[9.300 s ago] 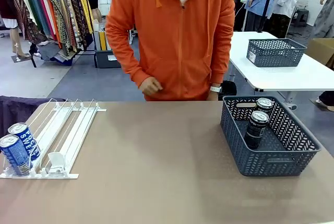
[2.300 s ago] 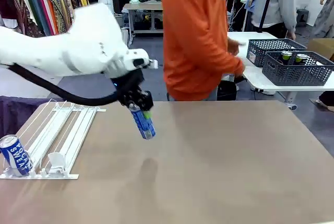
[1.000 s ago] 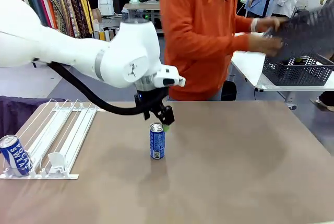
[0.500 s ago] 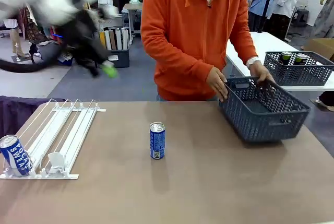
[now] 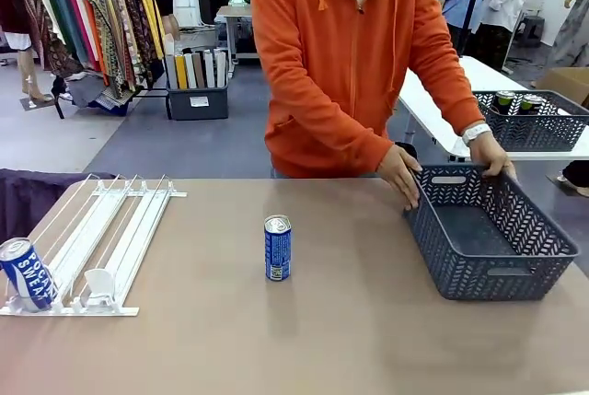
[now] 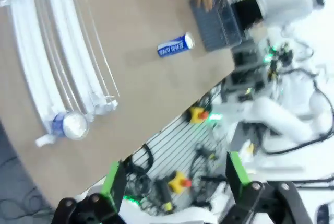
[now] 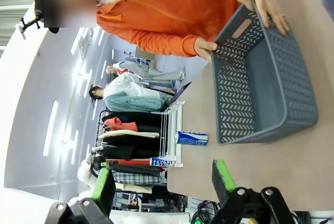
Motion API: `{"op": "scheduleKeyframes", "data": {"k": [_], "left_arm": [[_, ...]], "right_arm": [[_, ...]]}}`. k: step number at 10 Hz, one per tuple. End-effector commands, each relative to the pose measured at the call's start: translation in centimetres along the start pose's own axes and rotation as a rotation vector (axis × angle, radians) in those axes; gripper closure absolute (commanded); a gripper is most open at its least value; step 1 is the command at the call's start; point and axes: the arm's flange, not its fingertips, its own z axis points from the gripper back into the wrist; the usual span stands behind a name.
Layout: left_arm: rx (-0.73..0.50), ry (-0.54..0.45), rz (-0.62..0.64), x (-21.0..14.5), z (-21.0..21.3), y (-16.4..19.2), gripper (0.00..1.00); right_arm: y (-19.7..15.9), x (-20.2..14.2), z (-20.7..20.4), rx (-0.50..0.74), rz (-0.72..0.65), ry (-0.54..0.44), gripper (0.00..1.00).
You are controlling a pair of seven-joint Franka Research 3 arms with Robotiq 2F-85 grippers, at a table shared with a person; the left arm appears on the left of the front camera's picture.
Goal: Retrieve and store the cans from the dispenser.
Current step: Pick up one can from the Automatic Can Dispenser and place it in the middle of the table.
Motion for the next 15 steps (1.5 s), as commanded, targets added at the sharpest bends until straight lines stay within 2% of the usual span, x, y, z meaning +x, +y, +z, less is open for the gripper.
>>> {"op": "scheduleKeyframes", "data": {"k": [1,2,4,5,15], "left_arm": [[-0.169,-0.202,0.048,-2.9,1.0,4.6,0.00],[-0.230,-0.226,0.056,-4.1,1.3,7.1,0.00],[-0.196,-0.124,0.098,-3.9,-0.1,8.9,0.00],[-0.189,-0.222,0.121,-6.1,2.5,8.1,0.00],[-0.174,-0.213,0.121,-6.0,2.4,8.4,0.00]], "right_arm": [[0.3,0.3,-0.1,0.026,0.028,-0.014,0.00],[0.3,0.3,-0.1,0.026,0.028,-0.014,0.00],[0.3,0.3,-0.1,0.026,0.028,-0.014,0.00],[0.3,0.3,-0.1,0.026,0.028,-0.014,0.00],[0.3,0.3,-0.1,0.026,0.028,-0.014,0.00]]}}
